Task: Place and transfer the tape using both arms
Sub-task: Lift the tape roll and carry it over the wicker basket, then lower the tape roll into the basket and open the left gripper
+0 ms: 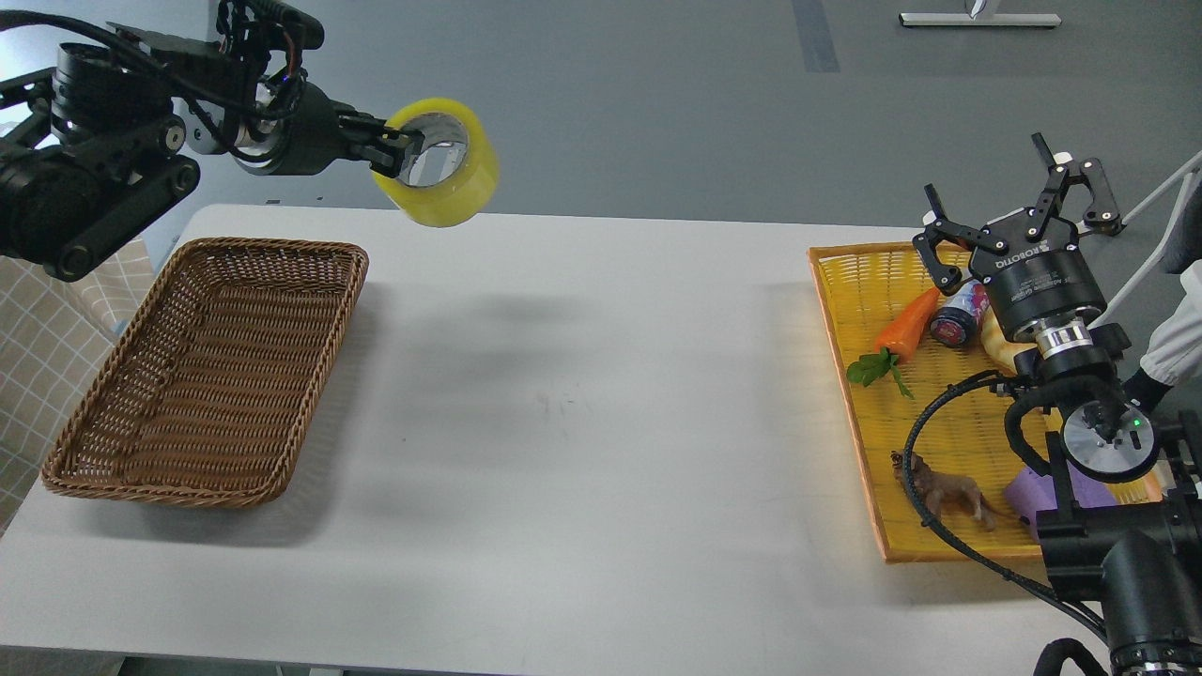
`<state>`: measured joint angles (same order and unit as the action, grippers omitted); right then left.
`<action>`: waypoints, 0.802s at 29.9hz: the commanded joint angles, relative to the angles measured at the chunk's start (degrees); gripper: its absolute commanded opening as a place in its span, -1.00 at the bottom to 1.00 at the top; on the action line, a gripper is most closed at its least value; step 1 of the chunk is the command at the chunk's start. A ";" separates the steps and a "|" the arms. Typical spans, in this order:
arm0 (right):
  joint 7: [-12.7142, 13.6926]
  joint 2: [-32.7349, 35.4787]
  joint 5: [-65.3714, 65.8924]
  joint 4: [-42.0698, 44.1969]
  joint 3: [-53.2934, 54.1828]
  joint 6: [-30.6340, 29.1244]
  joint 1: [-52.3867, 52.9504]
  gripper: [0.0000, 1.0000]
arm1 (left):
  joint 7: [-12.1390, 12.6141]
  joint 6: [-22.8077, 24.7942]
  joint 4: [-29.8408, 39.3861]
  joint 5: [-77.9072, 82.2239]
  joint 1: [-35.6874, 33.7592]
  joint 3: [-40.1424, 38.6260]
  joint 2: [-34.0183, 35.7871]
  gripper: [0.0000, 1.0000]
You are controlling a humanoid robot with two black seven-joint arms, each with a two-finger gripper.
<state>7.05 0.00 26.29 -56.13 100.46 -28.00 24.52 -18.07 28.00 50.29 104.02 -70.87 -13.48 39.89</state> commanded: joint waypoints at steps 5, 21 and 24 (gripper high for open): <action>0.07 0.00 0.08 0.06 0.00 0.00 0.18 0.95 | -0.13 0.00 -4.23 -0.22 3.01 0.03 2.99 -1.00; 0.07 0.00 0.08 0.23 -0.27 0.00 -0.17 0.95 | -1.27 -3.04 -11.53 -2.50 14.36 0.03 7.13 -1.00; -0.02 0.00 0.08 0.32 -0.36 0.00 -0.34 0.95 | -1.36 -3.04 -11.88 -2.59 14.53 0.21 7.13 -1.00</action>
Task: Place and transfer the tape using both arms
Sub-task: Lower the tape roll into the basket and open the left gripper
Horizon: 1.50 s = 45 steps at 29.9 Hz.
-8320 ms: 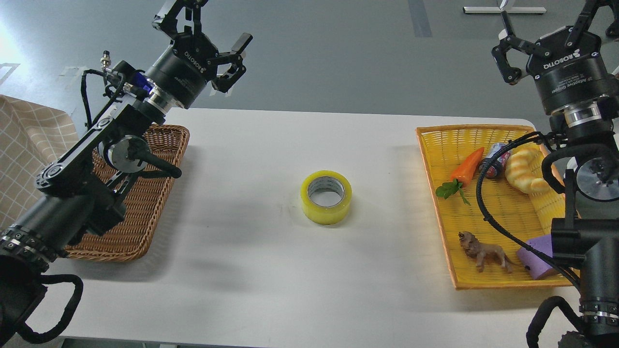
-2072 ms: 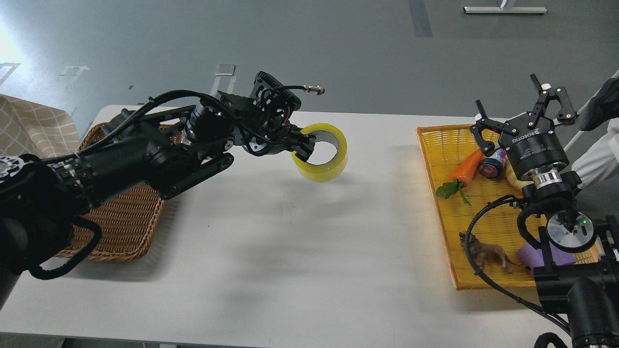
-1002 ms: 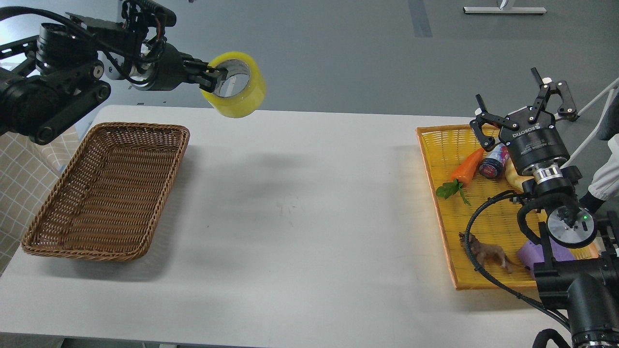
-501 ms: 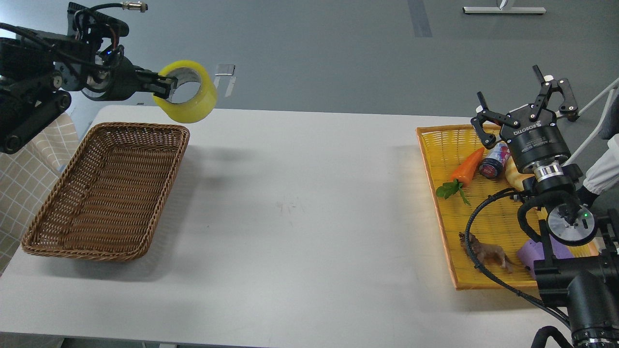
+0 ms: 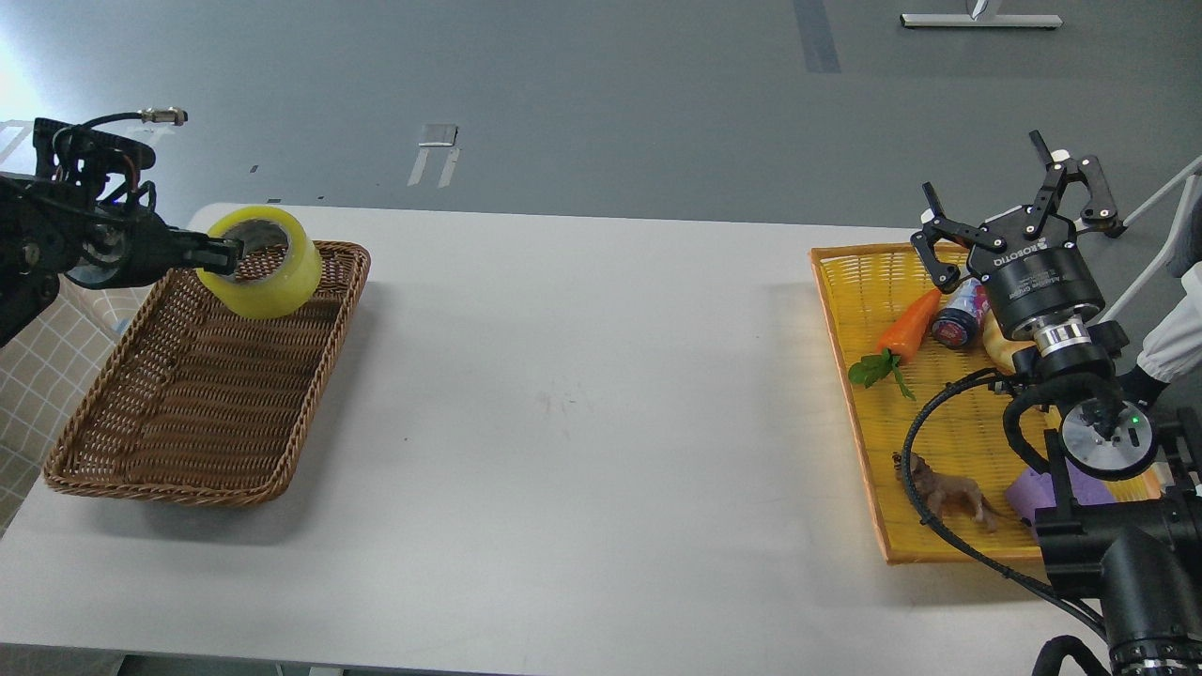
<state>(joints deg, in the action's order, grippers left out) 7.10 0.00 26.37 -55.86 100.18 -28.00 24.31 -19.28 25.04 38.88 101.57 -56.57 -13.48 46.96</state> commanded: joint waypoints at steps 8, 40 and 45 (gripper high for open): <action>0.02 0.00 0.00 -0.03 -0.07 0.00 -0.23 0.95 | -0.58 -2.18 -4.42 -0.32 5.50 0.82 0.06 -1.00; -0.07 0.00 0.00 0.05 0.01 0.00 -0.32 0.95 | -0.85 -2.72 -4.60 -2.69 9.99 0.73 -0.55 0.59; -0.07 0.00 0.00 0.05 0.01 0.00 -0.32 0.95 | -0.85 -2.72 -4.34 -6.82 8.94 0.65 -0.47 0.65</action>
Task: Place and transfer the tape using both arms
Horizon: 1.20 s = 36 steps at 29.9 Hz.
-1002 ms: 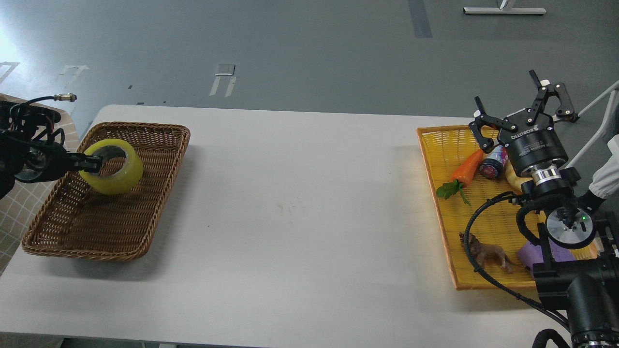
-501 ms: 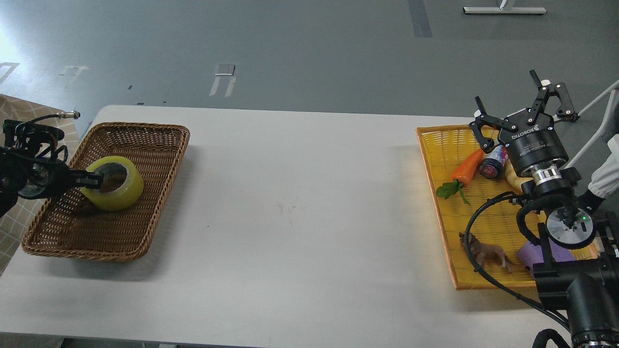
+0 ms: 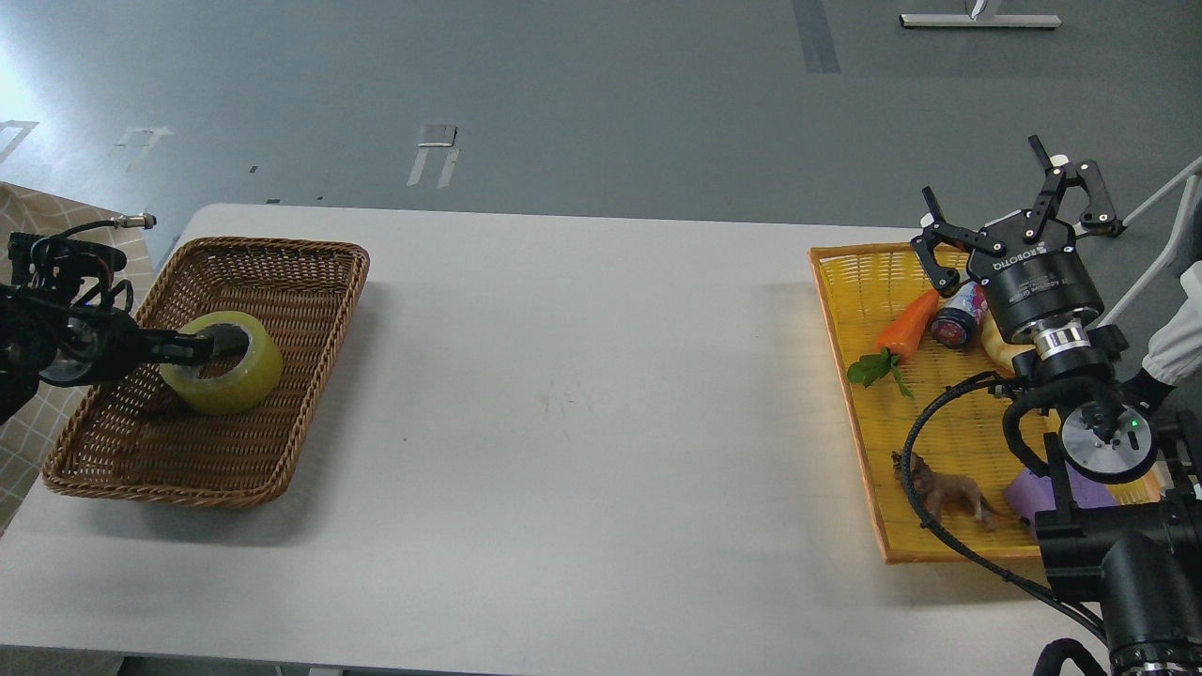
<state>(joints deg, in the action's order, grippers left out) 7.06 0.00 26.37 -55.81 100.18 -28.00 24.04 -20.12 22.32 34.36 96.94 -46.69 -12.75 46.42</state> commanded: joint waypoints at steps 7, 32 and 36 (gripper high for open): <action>0.05 0.00 0.00 -0.17 0.01 0.00 0.05 0.95 | -0.18 0.35 0.18 -9.40 -6.57 -0.08 1.04 0.68; 0.67 0.00 0.00 -1.67 -0.25 0.00 4.70 1.00 | 0.53 3.60 0.35 -69.41 -21.69 -1.23 -14.41 0.95; 0.67 0.26 0.00 -1.49 -0.25 0.00 5.58 1.00 | 0.44 5.68 0.35 -74.16 -21.60 -1.66 -17.59 0.95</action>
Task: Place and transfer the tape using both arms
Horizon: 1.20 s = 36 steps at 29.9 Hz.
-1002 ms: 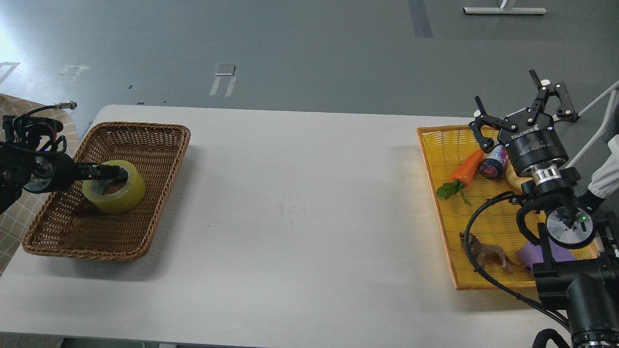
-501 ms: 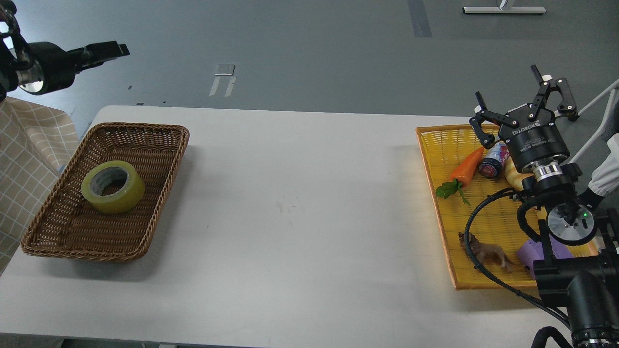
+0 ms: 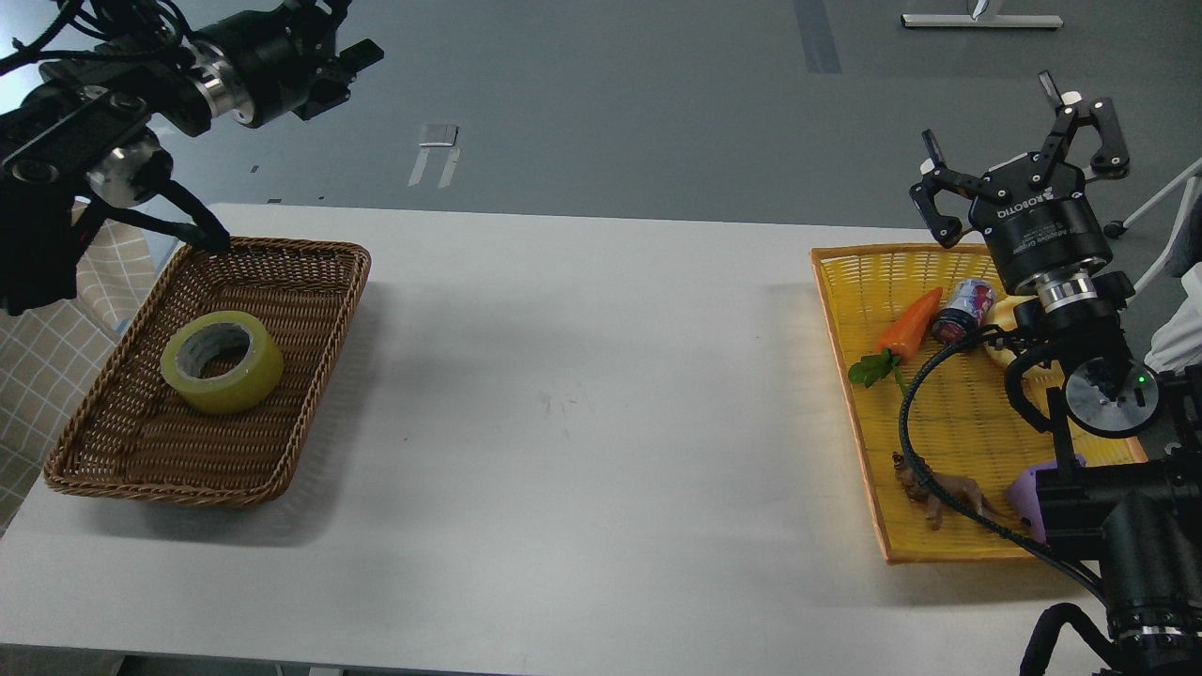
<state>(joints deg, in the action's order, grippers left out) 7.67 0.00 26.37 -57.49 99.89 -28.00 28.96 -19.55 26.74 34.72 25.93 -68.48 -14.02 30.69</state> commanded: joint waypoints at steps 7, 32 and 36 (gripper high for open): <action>0.41 2.02 0.17 2.03 -0.23 0.00 5.04 1.00 | 0.12 1.26 0.17 -15.01 4.75 -11.70 -7.56 0.95; 0.41 4.66 0.79 7.83 -16.74 0.00 11.47 1.00 | 0.56 1.26 13.08 -16.09 28.23 -39.06 -14.17 0.96; 0.41 3.87 0.70 7.92 -17.19 0.00 11.47 1.00 | 0.65 1.26 16.16 -16.00 28.76 -38.10 -14.52 0.96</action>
<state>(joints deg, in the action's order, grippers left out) 8.07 4.50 27.06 -49.74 83.12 -28.00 40.46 -19.00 28.00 48.90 9.83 -40.15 -52.91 16.47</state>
